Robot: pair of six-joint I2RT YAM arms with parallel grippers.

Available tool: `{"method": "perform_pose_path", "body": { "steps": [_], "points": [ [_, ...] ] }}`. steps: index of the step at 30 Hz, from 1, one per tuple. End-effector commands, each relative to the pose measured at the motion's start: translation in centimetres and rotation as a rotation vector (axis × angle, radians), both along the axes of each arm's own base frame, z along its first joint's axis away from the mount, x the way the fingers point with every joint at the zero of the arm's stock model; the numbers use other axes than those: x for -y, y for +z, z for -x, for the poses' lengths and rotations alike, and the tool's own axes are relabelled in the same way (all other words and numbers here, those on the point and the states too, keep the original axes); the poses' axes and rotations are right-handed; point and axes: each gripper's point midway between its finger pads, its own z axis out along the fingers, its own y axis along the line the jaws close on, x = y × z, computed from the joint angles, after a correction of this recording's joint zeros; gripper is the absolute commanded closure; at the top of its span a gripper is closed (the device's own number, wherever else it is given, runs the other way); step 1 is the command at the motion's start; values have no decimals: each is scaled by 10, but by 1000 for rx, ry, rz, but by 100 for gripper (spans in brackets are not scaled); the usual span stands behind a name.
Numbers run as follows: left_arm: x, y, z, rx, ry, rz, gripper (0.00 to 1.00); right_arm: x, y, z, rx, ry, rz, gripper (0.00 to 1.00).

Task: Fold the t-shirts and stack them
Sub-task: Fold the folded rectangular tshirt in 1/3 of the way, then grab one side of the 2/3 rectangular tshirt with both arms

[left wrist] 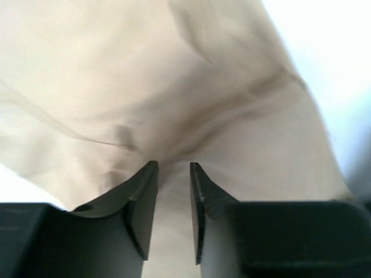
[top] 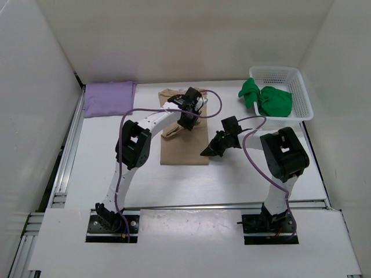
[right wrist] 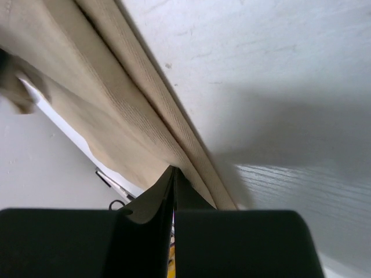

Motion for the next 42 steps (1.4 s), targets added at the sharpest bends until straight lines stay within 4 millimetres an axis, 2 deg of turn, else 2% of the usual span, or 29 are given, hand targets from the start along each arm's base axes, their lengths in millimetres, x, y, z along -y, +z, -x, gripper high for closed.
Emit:
{"method": "perform_pose_path", "body": {
  "steps": [1,6,7,9,10,11,12,13,14,15,16,17,18,19,20,22,23,25,27,28,32,34,36,40,42],
  "points": [
    [-23,35,-42,210,121,-121,59,13,-22,26,-78,34,56,100],
    [-41,53,-67,318,212,-190,56,16,-25,28,-73,45,70,100],
    [-53,57,-76,330,243,-192,54,14,-20,24,-48,55,65,100],
    [-63,71,-80,343,264,-173,49,14,-12,19,-11,81,77,100],
    [-73,96,-85,370,287,-135,47,14,-4,14,20,90,81,100],
    [-83,91,-73,325,277,-142,45,9,10,2,68,108,72,100],
    [-78,94,-61,267,232,-72,43,12,18,1,101,146,100,99],
    [-89,121,-51,259,227,-5,38,14,26,-4,130,167,119,95],
    [-97,103,-28,164,199,10,35,13,42,-17,187,183,134,75],
    [-101,100,-11,108,179,45,34,20,47,-13,214,229,194,61],
    [-102,113,11,64,146,132,34,24,53,-15,232,237,224,49],
    [-107,80,46,-56,124,124,34,29,60,-12,252,247,243,39],
    [-107,72,66,-110,103,146,34,34,62,-8,254,265,265,36],
    [-106,74,86,-145,79,184,34,38,62,-4,249,263,276,33],
    [-110,49,115,-230,69,156,34,39,64,0,256,273,268,31],
    [-103,39,140,-303,32,199,32,38,56,14,214,294,244,31],
    [-101,36,147,-322,21,220,32,40,47,26,171,298,235,31],
    [-99,24,160,-380,10,241,31,34,42,34,139,302,182,31],
    [-98,13,162,-418,13,234,31,32,29,42,88,297,162,31],
    [-98,14,160,-415,15,251,31,32,27,43,81,286,160,31],
    [-100,5,163,-462,30,279,31,13,19,49,70,300,108,33],
    [-103,0,163,-472,42,276,31,9,11,52,46,289,106,38],
    [-102,-6,162,-485,41,280,31,5,12,52,52,290,100,42],
    [-101,-23,168,-532,44,281,31,11,3,53,35,254,136,55],
    [-102,-29,170,-551,49,273,37,12,0,53,20,247,139,60]
  ]
}}
